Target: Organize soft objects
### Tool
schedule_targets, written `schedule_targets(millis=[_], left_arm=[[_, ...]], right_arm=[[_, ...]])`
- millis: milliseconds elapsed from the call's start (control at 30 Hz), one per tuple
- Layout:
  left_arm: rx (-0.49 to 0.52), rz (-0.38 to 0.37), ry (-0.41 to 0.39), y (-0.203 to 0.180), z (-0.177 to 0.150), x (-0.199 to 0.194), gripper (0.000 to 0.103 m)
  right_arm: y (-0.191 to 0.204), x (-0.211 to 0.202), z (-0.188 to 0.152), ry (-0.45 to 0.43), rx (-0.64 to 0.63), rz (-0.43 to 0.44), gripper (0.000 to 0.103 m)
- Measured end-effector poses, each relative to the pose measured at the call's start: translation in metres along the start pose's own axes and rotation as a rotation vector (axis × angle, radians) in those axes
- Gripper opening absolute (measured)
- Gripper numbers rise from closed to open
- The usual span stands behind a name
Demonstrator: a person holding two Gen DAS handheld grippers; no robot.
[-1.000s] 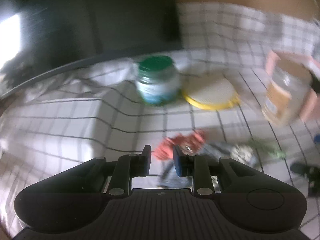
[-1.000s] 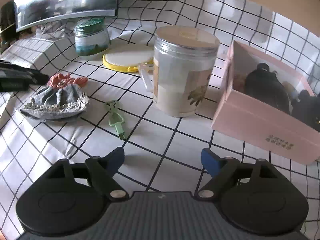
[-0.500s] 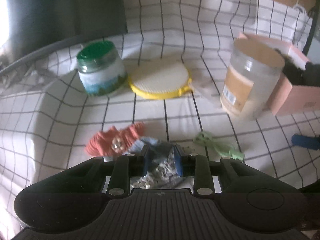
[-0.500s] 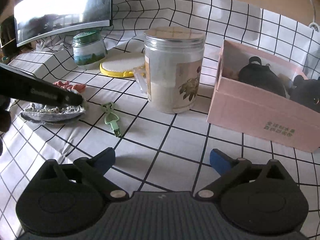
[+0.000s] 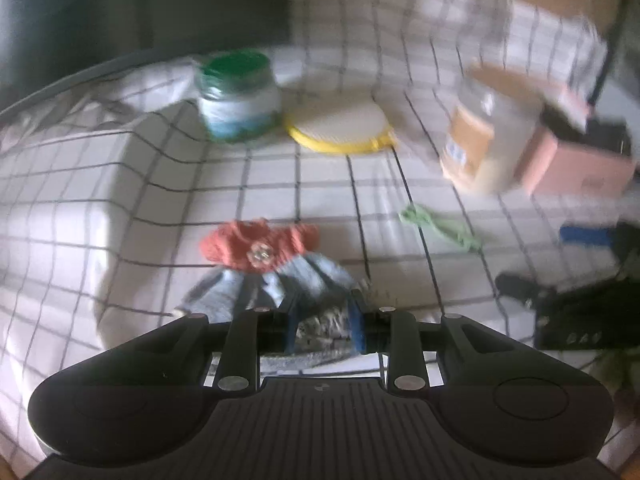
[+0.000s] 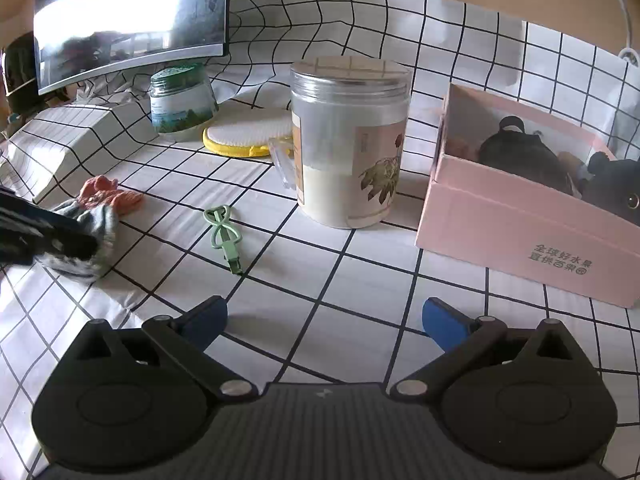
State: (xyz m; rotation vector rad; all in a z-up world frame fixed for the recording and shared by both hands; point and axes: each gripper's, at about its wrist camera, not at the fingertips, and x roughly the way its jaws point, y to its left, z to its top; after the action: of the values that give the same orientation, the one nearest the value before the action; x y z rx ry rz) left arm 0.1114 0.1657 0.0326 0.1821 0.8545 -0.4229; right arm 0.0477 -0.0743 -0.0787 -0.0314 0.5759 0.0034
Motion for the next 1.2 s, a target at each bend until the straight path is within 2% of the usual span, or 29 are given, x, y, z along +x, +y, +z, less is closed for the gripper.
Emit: schedule_targets(millis=[100, 267, 433, 467, 533, 567, 633, 700, 767, 833, 933, 1000, 1100, 1200], left_arm=[[-0.067, 0.044, -0.046, 0.011, 0.005, -0.005, 0.031], [-0.116, 0.112, -0.032, 0.020, 0.018, 0.012, 0.030], [-0.132, 0.041, 0.034, 0.018, 0.021, 0.028, 0.032], [-0.125, 0.034, 0.041, 0.016, 0.021, 0.030, 0.035], [-0.096, 0.027, 0.048, 0.009, 0.022, 0.032, 0.051], [-0.083, 0.019, 0.053, 0.007, 0.022, 0.033, 0.056], [-0.061, -0.008, 0.065, 0.003, 0.023, 0.037, 0.074], [-0.049, -0.031, 0.073, 0.001, 0.024, 0.039, 0.083], [-0.049, -0.036, 0.072, -0.001, 0.024, 0.039, 0.084], [-0.065, -0.024, 0.042, 0.002, 0.025, 0.035, 0.081], [-0.037, 0.056, -0.024, 0.004, 0.026, 0.024, 0.079], [-0.026, 0.082, -0.004, 0.008, 0.027, 0.027, 0.079], [-0.042, 0.085, 0.051, 0.015, 0.027, 0.037, 0.079], [-0.056, 0.088, 0.065, 0.015, 0.025, 0.043, 0.080]], right_arm=[[0.000, 0.000, 0.000, 0.000, 0.000, 0.000, 0.103], [0.001, -0.001, -0.001, 0.000, 0.000, 0.001, 0.103], [0.001, -0.001, -0.001, -0.001, -0.001, 0.003, 0.103], [0.001, -0.001, -0.001, -0.001, -0.001, 0.003, 0.103], [0.001, -0.001, -0.001, -0.001, -0.001, 0.005, 0.103], [0.001, -0.002, -0.001, -0.002, -0.003, 0.006, 0.103], [0.001, -0.002, -0.001, -0.002, -0.003, 0.006, 0.103], [0.001, -0.002, -0.001, -0.002, -0.003, 0.007, 0.103], [0.001, -0.002, -0.001, -0.002, -0.003, 0.007, 0.103], [0.001, -0.002, -0.001, -0.002, -0.003, 0.007, 0.103], [0.001, -0.002, -0.001, -0.002, -0.003, 0.007, 0.103], [0.002, -0.002, -0.001, -0.003, -0.003, 0.006, 0.103], [0.002, -0.002, -0.001, -0.003, -0.002, 0.005, 0.103], [0.003, -0.002, -0.001, -0.003, -0.002, 0.005, 0.103]])
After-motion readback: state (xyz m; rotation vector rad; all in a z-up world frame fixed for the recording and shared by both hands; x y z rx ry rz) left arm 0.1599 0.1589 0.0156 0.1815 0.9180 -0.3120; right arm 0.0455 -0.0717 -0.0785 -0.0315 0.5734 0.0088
